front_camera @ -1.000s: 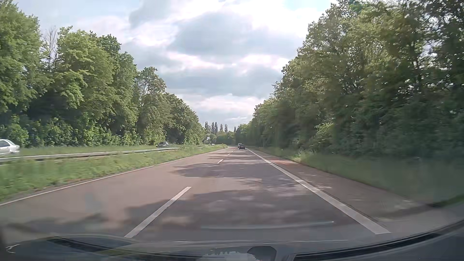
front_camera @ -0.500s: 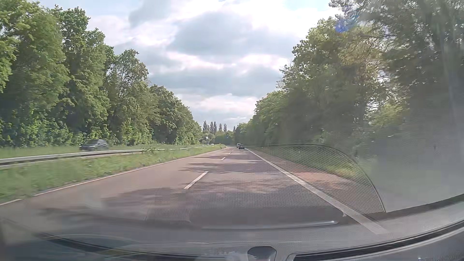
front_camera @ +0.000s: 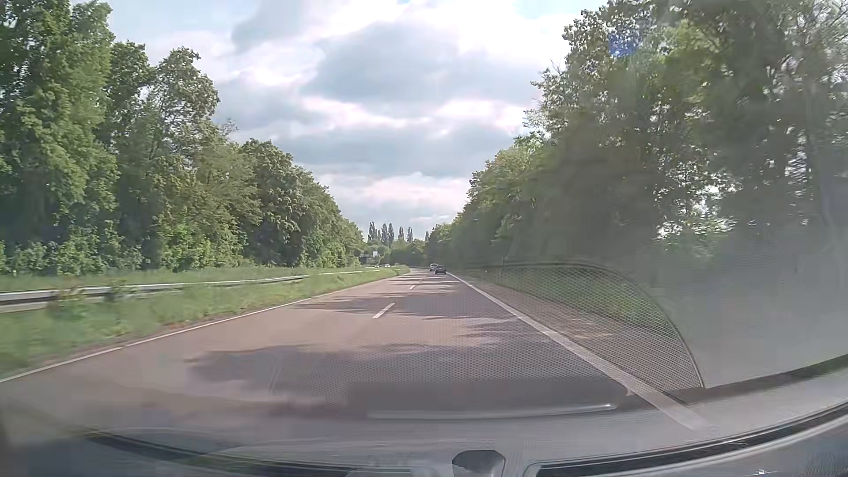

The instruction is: Follow the waypoints while adhering to traffic rules and regulations

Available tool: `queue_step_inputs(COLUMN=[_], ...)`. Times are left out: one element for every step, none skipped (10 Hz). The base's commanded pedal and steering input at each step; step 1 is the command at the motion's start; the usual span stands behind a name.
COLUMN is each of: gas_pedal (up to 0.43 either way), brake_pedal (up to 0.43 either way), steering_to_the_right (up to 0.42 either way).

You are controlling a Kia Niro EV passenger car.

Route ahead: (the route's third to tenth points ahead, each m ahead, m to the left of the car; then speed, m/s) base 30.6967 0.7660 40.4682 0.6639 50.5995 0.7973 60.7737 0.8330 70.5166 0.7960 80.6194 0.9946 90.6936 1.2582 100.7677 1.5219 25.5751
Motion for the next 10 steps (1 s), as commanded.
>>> queue_step_inputs(gas_pedal=[0.157,0.157,0.157,0.157,0.157,0.157,0.157,0.157,0.157,0.157], brake_pedal=[0.0,0.0,0.0,0.0,0.0,0.0,0.0,0.0,0.0,0.0], steering_to_the_right=[0.003,0.003,0.003,0.003,0.003,0.003,0.003,0.002,0.002,0.003])
